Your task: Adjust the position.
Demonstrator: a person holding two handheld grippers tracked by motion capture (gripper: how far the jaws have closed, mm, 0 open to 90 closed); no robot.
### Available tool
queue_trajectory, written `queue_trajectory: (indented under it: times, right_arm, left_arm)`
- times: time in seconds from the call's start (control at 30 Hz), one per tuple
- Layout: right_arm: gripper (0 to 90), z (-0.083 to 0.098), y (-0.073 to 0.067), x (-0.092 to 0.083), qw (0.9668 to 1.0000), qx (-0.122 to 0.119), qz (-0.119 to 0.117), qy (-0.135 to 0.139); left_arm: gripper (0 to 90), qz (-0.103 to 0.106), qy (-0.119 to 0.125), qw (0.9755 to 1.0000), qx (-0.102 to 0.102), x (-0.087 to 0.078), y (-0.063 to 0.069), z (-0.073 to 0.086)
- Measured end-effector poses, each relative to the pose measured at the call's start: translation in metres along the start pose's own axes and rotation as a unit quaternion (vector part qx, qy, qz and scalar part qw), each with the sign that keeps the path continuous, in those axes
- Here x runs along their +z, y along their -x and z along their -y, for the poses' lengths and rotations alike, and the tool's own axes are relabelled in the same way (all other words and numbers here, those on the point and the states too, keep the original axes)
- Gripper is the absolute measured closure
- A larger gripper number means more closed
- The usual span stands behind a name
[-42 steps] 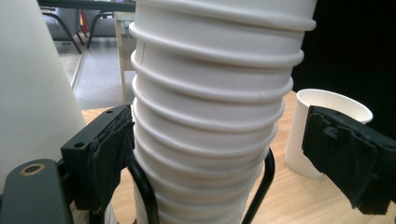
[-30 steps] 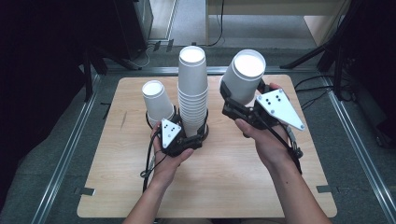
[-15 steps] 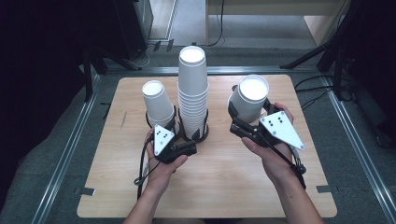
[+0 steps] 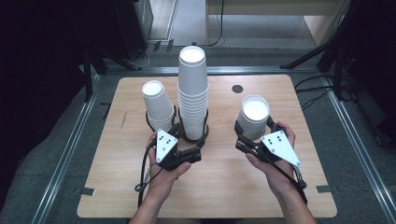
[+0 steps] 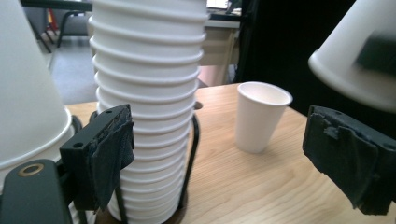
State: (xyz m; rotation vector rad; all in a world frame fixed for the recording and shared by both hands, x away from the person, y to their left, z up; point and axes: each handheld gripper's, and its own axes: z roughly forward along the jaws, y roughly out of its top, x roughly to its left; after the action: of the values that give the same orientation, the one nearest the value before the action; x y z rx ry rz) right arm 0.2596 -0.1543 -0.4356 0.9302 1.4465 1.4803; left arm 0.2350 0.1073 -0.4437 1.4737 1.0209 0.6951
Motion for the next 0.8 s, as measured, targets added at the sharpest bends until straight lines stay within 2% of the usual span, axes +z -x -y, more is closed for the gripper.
queue_trajectory:
  times: [0.1,0.17,0.27,0.37,0.43,0.5,0.6,0.7,0.8]
  right_arm:
    - [15.1,0.010,0.001,-0.004,1.0000,0.000,0.000,-0.007]
    - [15.1,0.016,0.000,-0.007,0.9999,-0.002,-0.001,-0.014]
    - [15.1,0.027,-0.002,-0.011,0.9994,-0.028,0.003,-0.020]
    - [15.0,0.039,-0.004,-0.017,0.9979,-0.059,0.007,-0.027]
    - [15.0,0.046,-0.006,-0.021,0.9969,-0.071,0.008,-0.032]
    - [15.0,0.052,-0.008,-0.022,0.9958,-0.081,0.004,-0.041]
    - [15.0,0.054,-0.010,-0.025,0.9940,-0.102,0.005,-0.040]
    - [15.0,0.060,-0.015,-0.027,0.9895,-0.139,0.006,-0.040]
    - [14.9,0.066,-0.019,-0.027,0.9888,-0.141,0.003,-0.047]
  left_arm:
    - [9.2,0.012,-0.005,0.9998,-0.017,-0.002,0.001,-0.003]
    - [9.1,0.019,-0.013,0.9996,-0.014,-0.003,0.004,-0.001]
    - [9.1,0.034,-0.035,0.9988,-0.001,-0.004,0.007,0.004]
    - [9.0,0.047,-0.046,0.9978,-0.005,-0.005,0.007,0.007]
    - [9.1,0.052,-0.052,0.9973,-0.003,-0.006,0.006,0.008]
    - [9.1,0.054,-0.053,0.9971,-0.002,-0.006,0.006,0.008]
    - [9.1,0.059,-0.049,0.9970,-0.009,-0.008,0.006,0.007]
    - [9.1,0.063,-0.050,0.9967,-0.003,-0.009,0.007,0.006]
    - [9.1,0.068,-0.053,0.9963,-0.004,-0.011,0.008,0.007]
